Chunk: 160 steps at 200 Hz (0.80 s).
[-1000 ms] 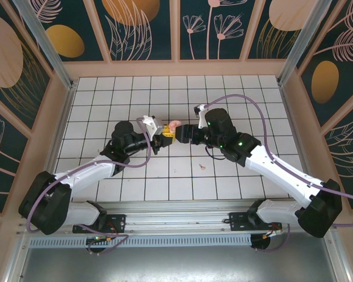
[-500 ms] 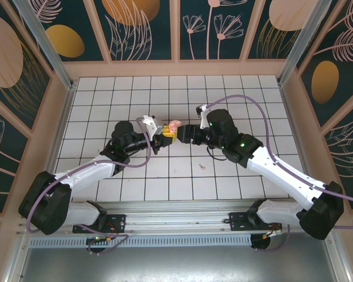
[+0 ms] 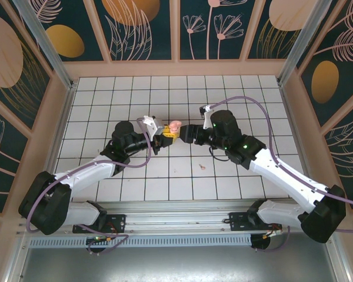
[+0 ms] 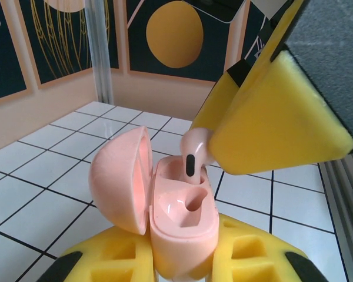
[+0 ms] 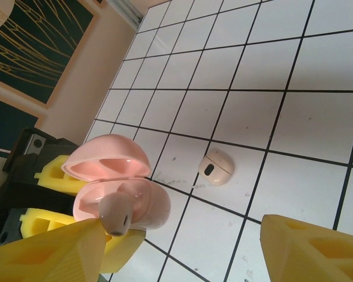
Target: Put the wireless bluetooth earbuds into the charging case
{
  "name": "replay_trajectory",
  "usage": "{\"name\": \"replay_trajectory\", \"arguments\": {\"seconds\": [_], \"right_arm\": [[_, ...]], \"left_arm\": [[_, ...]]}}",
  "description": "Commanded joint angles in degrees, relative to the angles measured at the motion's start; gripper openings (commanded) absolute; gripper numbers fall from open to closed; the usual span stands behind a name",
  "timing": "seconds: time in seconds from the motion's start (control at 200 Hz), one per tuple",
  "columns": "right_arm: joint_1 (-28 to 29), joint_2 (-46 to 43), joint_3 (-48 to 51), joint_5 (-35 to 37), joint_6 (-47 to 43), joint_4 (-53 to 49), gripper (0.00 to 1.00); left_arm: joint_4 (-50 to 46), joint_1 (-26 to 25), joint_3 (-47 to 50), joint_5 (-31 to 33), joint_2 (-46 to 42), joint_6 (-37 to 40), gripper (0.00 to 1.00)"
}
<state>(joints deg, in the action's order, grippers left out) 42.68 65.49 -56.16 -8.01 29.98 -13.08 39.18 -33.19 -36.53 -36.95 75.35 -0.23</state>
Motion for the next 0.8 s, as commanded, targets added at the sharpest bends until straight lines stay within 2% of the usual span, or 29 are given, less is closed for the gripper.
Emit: {"name": "replay_trajectory", "arguments": {"seconds": [0.0,0.425,0.656,0.796], "right_arm": [[-0.8,-1.5,1.3,-0.4,1.0,1.7,0.71],[-2.2,-3.6,2.6,-2.3,1.9,4.2,0.71],[-4.1,-8.2,5.9,-7.5,3.2,10.1,0.7],[-4.8,-7.8,5.9,-10.3,3.6,12.0,0.7]], "left_arm": [[1.6,-0.2,-2.2,-0.5,-1.3,0.6,0.16],[1.3,-0.3,-2.5,-0.8,-1.3,0.6,0.16],[1.3,-0.2,-2.3,-0.9,-1.4,0.6,0.16],[1.5,-0.3,-2.3,-1.0,-1.3,0.3,0.16]]}}
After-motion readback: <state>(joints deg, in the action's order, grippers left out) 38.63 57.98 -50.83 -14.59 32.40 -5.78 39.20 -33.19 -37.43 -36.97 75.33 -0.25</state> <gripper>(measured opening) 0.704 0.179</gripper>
